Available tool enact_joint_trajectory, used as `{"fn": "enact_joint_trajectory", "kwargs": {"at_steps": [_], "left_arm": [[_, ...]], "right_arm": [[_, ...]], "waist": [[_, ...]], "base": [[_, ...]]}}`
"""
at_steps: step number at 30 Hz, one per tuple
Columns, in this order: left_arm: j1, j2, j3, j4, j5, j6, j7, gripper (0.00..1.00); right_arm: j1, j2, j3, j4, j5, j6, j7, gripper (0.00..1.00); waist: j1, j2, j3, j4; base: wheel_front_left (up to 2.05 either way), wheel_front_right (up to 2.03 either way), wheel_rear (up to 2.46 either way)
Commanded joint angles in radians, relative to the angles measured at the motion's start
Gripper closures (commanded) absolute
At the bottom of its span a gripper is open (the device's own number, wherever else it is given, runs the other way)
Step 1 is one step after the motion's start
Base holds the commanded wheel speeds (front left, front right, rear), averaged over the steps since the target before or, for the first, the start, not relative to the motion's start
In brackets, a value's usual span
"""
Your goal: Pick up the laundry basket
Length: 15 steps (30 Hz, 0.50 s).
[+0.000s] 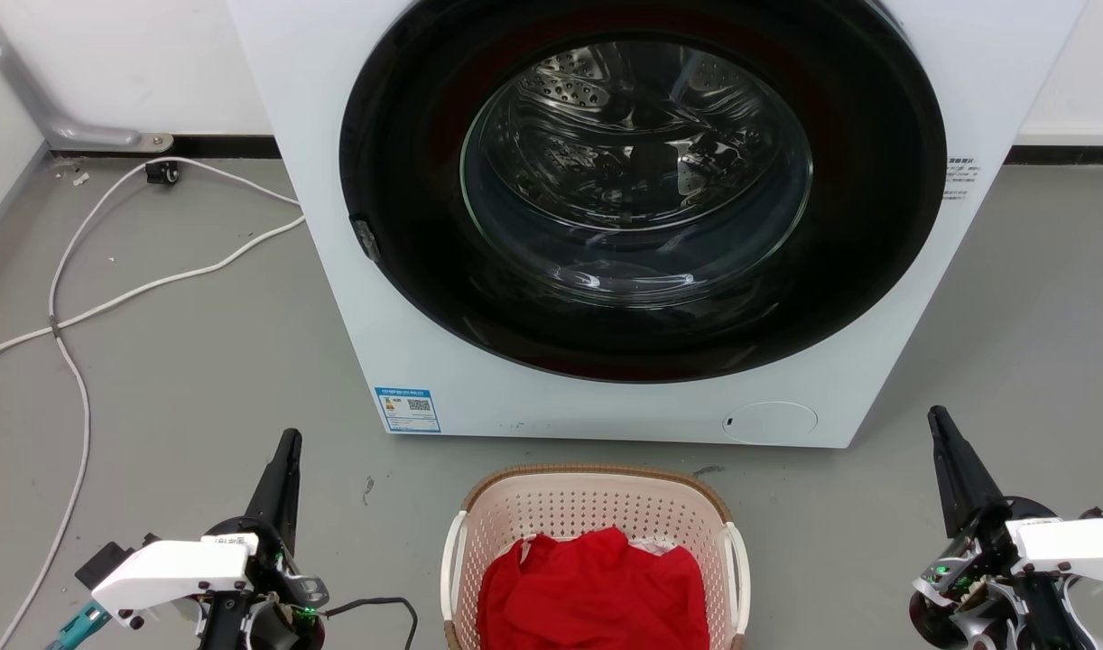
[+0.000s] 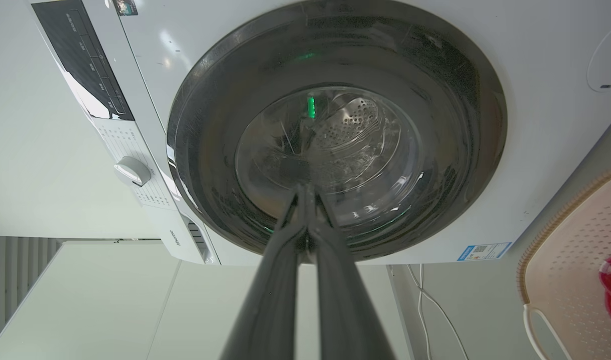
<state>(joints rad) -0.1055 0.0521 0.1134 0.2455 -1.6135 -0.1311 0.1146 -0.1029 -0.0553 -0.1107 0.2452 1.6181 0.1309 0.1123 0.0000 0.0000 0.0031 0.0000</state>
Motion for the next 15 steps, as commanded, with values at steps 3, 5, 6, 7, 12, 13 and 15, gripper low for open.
{"fn": "enact_joint_trajectory", "kwargs": {"at_steps": [3,5,6,7,12,13,15], "left_arm": [[-0.008,-0.002,0.004,0.000,0.002,-0.003,0.003,1.00],[-0.008,-0.002,0.004,0.000,0.002,-0.003,0.003,1.00],[-0.008,-0.002,0.004,0.000,0.002,-0.003,0.003,1.00],[-0.008,-0.002,0.004,0.000,0.002,-0.003,0.003,1.00],[-0.008,-0.002,0.004,0.000,0.002,-0.003,0.003,1.00],[-0.008,-0.002,0.004,0.000,0.002,-0.003,0.003,1.00],[-0.008,-0.002,0.004,0.000,0.002,-0.003,0.003,1.00]], "right_arm": [[-0.012,0.004,-0.001,0.001,-0.006,0.000,0.002,1.00],[-0.012,0.004,-0.001,0.001,-0.006,0.000,0.002,1.00],[-0.012,0.004,-0.002,0.001,-0.006,0.000,0.002,1.00],[-0.012,0.004,-0.001,0.001,-0.006,0.000,0.002,1.00],[-0.012,0.004,-0.002,0.001,-0.007,0.000,0.003,1.00],[-0.012,0.004,-0.002,0.001,-0.007,0.000,0.003,1.00],[-0.012,0.004,-0.002,0.001,-0.007,0.000,0.003,1.00]], "waist": [[0.0000,0.0000,0.000,0.000],[0.0000,0.0000,0.000,0.000],[0.0000,0.0000,0.000,0.000],[0.0000,0.0000,0.000,0.000],[0.0000,0.0000,0.000,0.000],[0.0000,0.0000,0.000,0.000],[0.0000,0.0000,0.000,0.000]], "base": [[0.00,0.00,0.00],[0.00,0.00,0.00],[0.00,0.00,0.00],[0.00,0.00,0.00],[0.00,0.00,0.00],[0.00,0.00,0.00],[0.00,0.00,0.00]]}}
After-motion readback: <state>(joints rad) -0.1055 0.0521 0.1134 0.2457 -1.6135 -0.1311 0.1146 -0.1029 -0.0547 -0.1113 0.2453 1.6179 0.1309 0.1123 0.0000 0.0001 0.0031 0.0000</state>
